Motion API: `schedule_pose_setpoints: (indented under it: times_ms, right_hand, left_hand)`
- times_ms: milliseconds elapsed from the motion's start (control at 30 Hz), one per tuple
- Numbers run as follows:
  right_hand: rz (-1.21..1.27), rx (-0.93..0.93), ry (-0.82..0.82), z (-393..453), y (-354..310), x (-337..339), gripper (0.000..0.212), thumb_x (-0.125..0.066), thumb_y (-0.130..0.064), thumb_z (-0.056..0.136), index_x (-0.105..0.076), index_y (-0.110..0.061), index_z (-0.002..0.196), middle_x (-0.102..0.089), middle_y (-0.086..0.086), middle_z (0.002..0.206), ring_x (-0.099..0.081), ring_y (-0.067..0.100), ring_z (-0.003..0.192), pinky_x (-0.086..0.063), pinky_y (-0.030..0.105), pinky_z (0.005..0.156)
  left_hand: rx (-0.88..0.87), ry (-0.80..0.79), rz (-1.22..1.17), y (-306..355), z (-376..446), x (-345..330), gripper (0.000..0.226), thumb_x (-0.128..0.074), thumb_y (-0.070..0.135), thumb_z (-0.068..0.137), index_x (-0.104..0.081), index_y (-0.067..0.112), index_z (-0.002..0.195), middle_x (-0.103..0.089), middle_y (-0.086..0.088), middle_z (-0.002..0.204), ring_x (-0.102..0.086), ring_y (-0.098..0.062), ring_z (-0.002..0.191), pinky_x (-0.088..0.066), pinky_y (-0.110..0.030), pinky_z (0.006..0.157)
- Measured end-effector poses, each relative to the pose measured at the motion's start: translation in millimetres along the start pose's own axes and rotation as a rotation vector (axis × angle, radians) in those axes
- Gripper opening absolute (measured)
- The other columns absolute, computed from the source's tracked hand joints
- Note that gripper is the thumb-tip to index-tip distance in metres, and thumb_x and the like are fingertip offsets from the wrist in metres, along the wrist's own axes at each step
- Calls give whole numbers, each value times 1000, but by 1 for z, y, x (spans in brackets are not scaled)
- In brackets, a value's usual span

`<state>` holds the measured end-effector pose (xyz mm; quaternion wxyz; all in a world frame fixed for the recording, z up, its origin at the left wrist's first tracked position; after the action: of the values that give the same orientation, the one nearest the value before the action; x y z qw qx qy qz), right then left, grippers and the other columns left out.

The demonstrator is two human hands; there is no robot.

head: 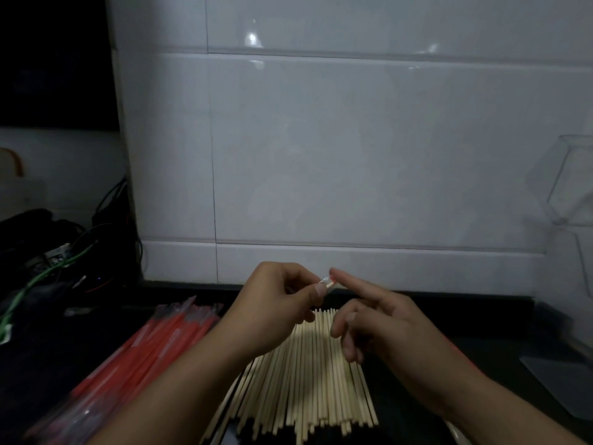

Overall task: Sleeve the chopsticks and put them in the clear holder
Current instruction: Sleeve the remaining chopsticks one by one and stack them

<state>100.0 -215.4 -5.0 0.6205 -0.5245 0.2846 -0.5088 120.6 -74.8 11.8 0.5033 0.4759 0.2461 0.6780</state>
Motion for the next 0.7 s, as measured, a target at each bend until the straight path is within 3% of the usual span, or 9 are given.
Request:
schedule_pose_setpoints:
  times_ms: [100,200,367,433,500,567,633,700]
  right_hand:
    - [15,44,65,0,-5,6,58,-48,5,94,-45,-35,136,-67,13,75,-56,23,59,-49,30,61]
    - [-68,102,178,-2,-11,21,45,-52,4,93,-57,-24,128,-68,12,74,-57,21,57,-50,26,58]
    - [-98,83,84,-3,-12,13,36,-52,5,92,-65,-19,116,-69,11,76,-59,23,60,-50,28,59]
    - [-117,90,165,-3,-13,23,32,-53,4,93,-65,-18,113,-69,10,74,-60,21,58,-51,26,57]
    - [-274,80,308,0,-8,43,25,-57,0,92,-67,-20,104,-68,9,71,-60,14,54,-52,26,55]
    - [-634,29,342,3,3,54,16,-64,-13,90,-67,-25,100,-66,0,70,-59,4,57,-54,28,63]
    - [-917,-93,210,7,21,48,25,-65,-33,88,-62,-29,113,-66,-8,79,-61,1,70,-52,23,70]
    - [-1034,-192,60,8,41,37,46,-62,-44,89,-53,-28,131,-62,-13,91,-58,2,81,-45,16,67]
  left_hand:
    - [1,-2,-7,0,-1,0,8,-66,26,93,-73,21,91,-74,0,79,-69,-9,66,-57,-25,64]
    - [9,-8,5,0,-1,-1,8,-65,26,93,-72,21,91,-73,0,81,-69,-9,68,-58,-25,64]
    - [18,-17,13,-1,0,-2,8,-66,24,93,-72,20,91,-73,0,81,-69,-8,66,-58,-24,63]
    - [21,3,2,-1,0,1,8,-66,23,93,-73,19,91,-73,-1,81,-69,-9,66,-58,-23,61]
    - [23,37,1,-1,0,6,9,-66,21,93,-74,17,90,-73,-3,81,-69,-12,65,-57,-23,59]
    - [23,51,16,-2,0,8,10,-66,21,94,-74,16,90,-72,-3,82,-69,-14,67,-57,-23,60]
    - [22,49,32,-2,0,7,10,-65,21,94,-73,17,91,-72,-2,82,-69,-14,68,-57,-23,60]
    - [18,49,46,-3,0,6,9,-65,23,93,-73,20,90,-72,0,81,-68,-10,66,-57,-21,60]
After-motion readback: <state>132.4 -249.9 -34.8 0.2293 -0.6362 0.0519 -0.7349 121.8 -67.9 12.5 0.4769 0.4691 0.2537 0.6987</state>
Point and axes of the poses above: each hand's wrist, its own z-axis towards the middle knuckle, its own x-axis out of the back of the hand, y = z × x, the point moved 8 cm from there along z, towards the middle knuckle
